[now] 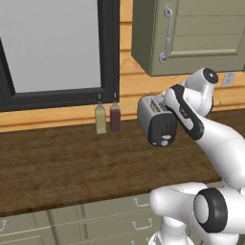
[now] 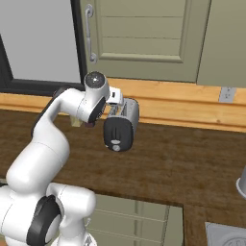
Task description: Start the toaster. Once the lever pops up, take the bread to the plate on the dining counter.
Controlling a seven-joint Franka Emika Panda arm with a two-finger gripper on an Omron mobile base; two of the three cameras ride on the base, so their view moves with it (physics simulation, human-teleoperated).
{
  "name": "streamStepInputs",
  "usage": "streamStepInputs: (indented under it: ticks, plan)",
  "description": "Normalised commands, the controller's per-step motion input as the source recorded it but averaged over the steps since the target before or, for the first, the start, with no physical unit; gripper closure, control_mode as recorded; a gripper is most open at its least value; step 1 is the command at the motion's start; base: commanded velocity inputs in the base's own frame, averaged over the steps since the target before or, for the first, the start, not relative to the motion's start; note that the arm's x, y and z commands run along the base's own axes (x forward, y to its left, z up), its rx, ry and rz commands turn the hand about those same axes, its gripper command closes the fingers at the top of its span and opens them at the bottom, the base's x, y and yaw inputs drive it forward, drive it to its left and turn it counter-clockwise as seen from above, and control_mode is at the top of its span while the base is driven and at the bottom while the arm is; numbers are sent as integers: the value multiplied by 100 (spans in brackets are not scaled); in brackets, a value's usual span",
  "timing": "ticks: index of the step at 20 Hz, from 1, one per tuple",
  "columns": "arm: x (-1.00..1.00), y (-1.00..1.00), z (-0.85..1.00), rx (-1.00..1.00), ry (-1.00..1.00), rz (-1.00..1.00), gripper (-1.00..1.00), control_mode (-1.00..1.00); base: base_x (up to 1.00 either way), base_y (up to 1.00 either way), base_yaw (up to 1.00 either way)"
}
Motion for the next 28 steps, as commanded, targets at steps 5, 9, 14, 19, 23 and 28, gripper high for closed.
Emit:
streamStepInputs:
  ticks: [5,9,14,19,23,28]
  plan:
    - [0,0,0,0,0,0,-100,-100,0,0,0]
    - [0,0,0,0,0,0,-100,-100,0,0,0]
    - [0,0,0,0,0,0,-100,-100,0,0,0]
    - [0,0,0,0,0,0,-100,-100,0,0,0]
    - [0,0,0,0,0,0,-100,-100,0,0,0]
    - [0,0,0,0,0,0,-100,-100,0,0,0]
